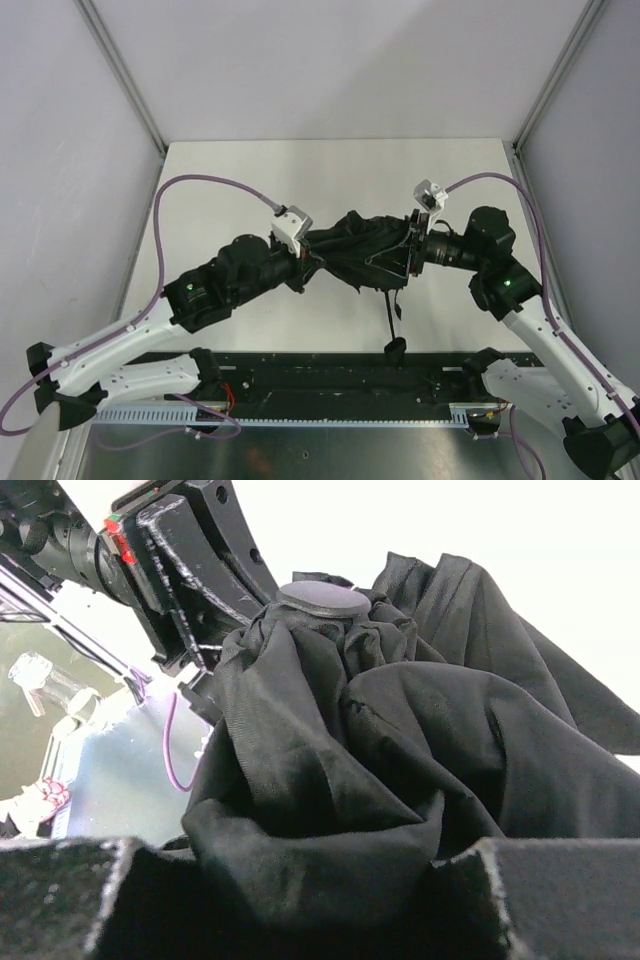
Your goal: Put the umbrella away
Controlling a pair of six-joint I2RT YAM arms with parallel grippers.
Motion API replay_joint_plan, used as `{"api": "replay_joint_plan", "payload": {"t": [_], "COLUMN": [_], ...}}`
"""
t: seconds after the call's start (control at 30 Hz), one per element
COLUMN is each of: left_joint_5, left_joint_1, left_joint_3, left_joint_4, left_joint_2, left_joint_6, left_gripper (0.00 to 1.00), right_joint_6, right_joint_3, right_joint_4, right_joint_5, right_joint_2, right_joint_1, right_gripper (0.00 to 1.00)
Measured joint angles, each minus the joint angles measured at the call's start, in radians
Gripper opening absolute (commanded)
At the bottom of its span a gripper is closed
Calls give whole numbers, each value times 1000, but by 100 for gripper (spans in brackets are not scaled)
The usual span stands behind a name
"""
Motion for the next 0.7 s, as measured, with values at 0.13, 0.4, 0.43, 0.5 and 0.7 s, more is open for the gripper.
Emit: {"api": "replay_joint_plan", "payload": {"t": [0.13,0.4,0.43,0.5,0.7], "left_joint_5": [-77,-241,-254,-273,-294], "left_joint_1": [11,26,26,26,28], "left_joint_3": [-34,-84,-84,-85,-145], "left_joint_4": [-34,-112,-112,-111,-97], "left_joint_2": [-66,-294,-321,-373,-492], "left_joint_6": [13,32,31,16,-66], "left_gripper": [64,82,83,83,83], "right_joint_6": [-20,-220,-257,-333,-640], "right_joint_3": [21,138,145,155,184], "right_joint_4": [-30,-117,-112,-94,61], "right_joint_5": [36,649,751,921,1307], "right_joint_2": [2,101,127,180,392], "right_joint_1": [-23,-39,-40,-42,-1], "right_gripper": [0,0,0,0,0]}}
